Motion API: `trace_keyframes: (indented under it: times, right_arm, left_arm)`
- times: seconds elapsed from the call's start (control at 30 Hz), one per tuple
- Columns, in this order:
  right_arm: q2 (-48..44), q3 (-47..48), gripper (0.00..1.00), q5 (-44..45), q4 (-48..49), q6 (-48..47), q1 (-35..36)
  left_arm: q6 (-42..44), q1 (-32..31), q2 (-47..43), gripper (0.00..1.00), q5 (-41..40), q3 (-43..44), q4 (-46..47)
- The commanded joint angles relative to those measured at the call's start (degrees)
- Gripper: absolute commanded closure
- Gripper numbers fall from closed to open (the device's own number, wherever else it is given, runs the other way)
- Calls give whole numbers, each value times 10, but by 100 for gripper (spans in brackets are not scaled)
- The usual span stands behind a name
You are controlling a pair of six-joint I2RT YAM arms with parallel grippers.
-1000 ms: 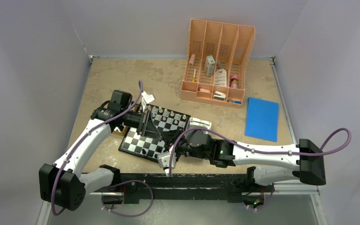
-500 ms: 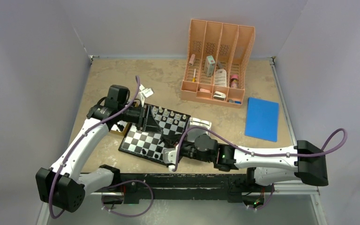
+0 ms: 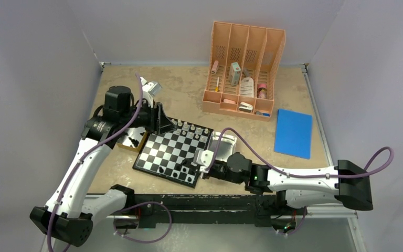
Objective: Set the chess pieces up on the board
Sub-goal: Place the chess piece on the chessboard.
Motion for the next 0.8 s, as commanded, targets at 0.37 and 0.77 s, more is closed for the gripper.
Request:
trace_keyframes:
  times: [0.37, 0.77]
  right_arm:
    - [-45, -4, 100, 17, 62, 247, -42]
    - [-16, 45, 99, -39, -7, 329, -102]
  left_arm:
    - [83, -2, -24, 68, 65, -21, 46]
    - [235, -2, -80, 74, 240, -66, 106]
